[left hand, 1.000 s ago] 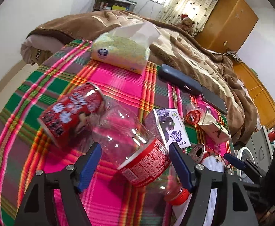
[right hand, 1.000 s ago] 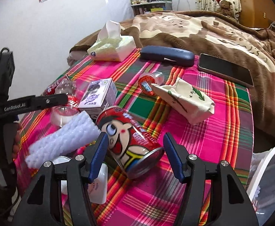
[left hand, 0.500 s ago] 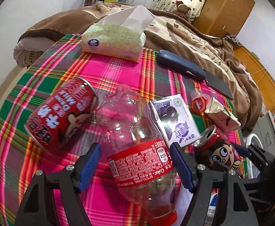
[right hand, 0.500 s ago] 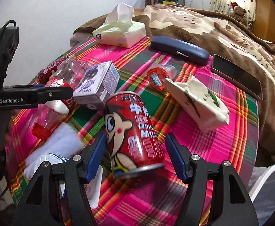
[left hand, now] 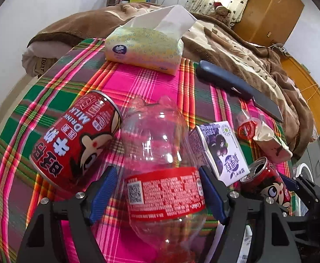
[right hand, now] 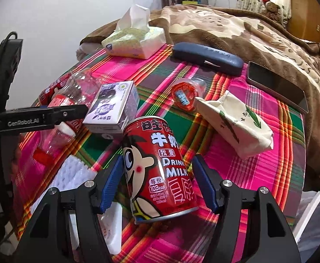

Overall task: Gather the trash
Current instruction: 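Grasp the red milk can with the right tool while the left tool grasps the plastic bottle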

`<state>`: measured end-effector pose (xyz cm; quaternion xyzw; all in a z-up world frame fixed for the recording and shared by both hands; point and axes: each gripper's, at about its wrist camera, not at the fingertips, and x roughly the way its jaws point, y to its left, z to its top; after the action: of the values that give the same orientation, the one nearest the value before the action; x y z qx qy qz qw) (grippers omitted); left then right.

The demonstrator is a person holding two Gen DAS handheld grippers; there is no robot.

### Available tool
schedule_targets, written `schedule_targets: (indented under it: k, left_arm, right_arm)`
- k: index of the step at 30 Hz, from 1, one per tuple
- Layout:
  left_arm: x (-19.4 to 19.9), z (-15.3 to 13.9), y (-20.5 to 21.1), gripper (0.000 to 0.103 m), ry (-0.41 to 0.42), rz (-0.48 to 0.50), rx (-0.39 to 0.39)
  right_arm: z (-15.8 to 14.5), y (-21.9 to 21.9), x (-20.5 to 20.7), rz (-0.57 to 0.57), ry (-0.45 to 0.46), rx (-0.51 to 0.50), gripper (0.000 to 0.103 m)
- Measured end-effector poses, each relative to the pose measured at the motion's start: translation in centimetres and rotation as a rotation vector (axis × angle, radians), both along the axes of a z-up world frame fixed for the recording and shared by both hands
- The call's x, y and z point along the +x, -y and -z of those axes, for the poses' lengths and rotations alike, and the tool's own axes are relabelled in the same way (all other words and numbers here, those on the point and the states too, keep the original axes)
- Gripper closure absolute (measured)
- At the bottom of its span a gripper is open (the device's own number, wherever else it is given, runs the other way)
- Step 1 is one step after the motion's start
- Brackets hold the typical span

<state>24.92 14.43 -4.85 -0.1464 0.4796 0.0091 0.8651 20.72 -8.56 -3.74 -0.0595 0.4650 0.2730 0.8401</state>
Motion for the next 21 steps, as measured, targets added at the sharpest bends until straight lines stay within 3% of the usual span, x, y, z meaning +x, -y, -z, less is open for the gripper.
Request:
schedule_targets:
  k: [2,5,21]
  left_arm:
    - [0.1,0.2,-0.2,0.028,-0.006,-0.001,-0.018]
    - [0.0,0.3,-0.3,0.039,0.015,-0.007,-0.034]
    - [-2.5,-2.0,0.9,0.039,0.075,0.039,-0.006]
  right_arm:
    - [0.3,0.1,0.2,0.011,-0.024,0.019,0.037]
    - [0.5,0.2,0.2,0.02,-0.044,0.041,0.04]
    - [-1.1,2.5,-1.1,0.122,-0.014,0.131,0.046]
